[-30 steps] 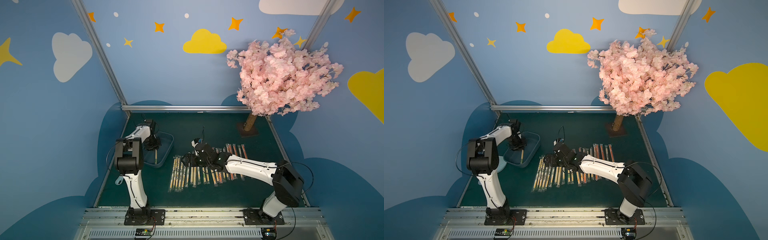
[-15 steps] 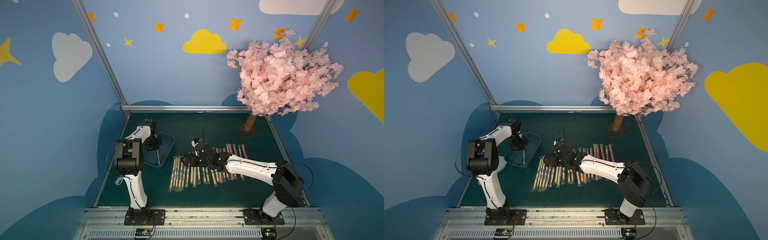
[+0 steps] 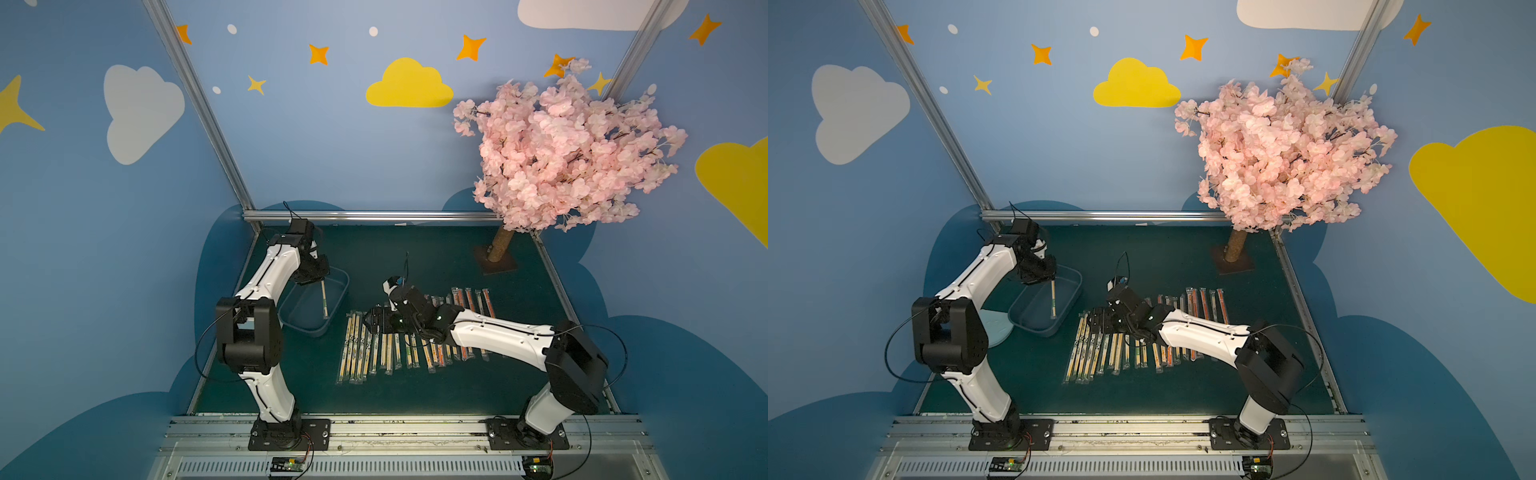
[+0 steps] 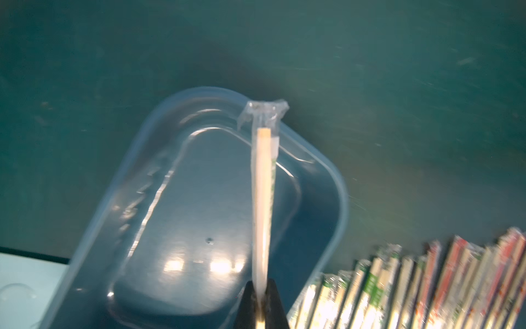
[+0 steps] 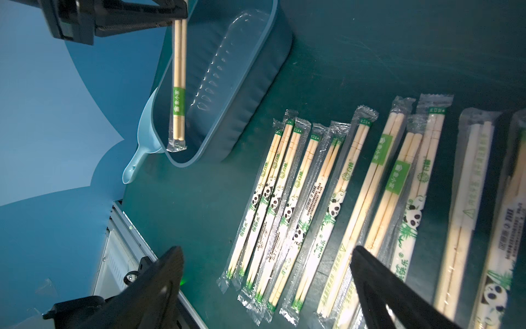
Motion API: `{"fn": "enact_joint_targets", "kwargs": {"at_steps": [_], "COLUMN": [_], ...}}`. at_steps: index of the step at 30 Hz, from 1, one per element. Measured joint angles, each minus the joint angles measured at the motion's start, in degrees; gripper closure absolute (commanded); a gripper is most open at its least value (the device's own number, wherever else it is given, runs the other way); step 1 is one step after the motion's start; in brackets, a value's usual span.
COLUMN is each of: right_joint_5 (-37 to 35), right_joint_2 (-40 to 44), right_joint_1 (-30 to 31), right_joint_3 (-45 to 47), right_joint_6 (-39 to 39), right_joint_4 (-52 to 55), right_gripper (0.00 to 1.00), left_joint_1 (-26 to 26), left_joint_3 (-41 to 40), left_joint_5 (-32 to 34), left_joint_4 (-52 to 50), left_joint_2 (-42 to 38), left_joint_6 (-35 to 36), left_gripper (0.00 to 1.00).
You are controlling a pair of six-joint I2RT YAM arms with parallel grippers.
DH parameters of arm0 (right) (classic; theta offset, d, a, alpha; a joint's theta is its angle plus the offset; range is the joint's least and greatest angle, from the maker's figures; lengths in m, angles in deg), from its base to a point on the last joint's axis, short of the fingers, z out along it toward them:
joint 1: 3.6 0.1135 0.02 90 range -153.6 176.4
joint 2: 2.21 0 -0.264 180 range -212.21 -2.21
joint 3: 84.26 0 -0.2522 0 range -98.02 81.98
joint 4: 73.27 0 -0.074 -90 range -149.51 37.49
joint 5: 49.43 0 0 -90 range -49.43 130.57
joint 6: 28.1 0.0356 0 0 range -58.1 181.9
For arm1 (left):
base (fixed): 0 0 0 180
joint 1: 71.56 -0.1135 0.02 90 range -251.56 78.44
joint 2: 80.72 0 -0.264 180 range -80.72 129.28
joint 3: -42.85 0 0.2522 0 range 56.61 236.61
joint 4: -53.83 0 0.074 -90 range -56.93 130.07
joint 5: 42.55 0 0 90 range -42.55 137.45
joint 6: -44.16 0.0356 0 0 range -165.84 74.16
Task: Take the paired disposable chopsticks out of the storage box
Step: Place the paired disposable chopsticks at the center of the board.
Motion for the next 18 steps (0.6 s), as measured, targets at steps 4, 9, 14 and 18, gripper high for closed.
{"fn": "enact_joint_targets", "kwargs": {"at_steps": [4,9,14,18], "right_joint_5": [-0.15,-0.42,-1.36,-2.73], "right_joint_2": [0.61,2.75,7.17,12.07], "right_joint_1": [-0.61,-2.29,-4.94,-7.65], "right_joint_3": [1.40,4.72,9.68,14.25], "right_joint_6": [0.35,0.79,1.11,0.96], "right_joint_4": [-0.07,-0.02,-0.04,-0.04], "right_gripper": [0.05,0.05,0.05,0.05], "left_joint_1": [4.81,10.91,17.51,22.03], "left_joint_3": [-3.65,-10.16,-15.10,-18.25], "left_joint_5": [-0.55,-1.68,-1.88,-1.70], "left_joint_4": [1.03,3.08,6.38,9.44], "left_joint_2": [-2.97,-6.34,-8.09,-8.46], "left_joint_6": [-1.38,-4.48,-8.35,-10.95], "left_gripper": [0.97,0.97,0.97,0.97]}}
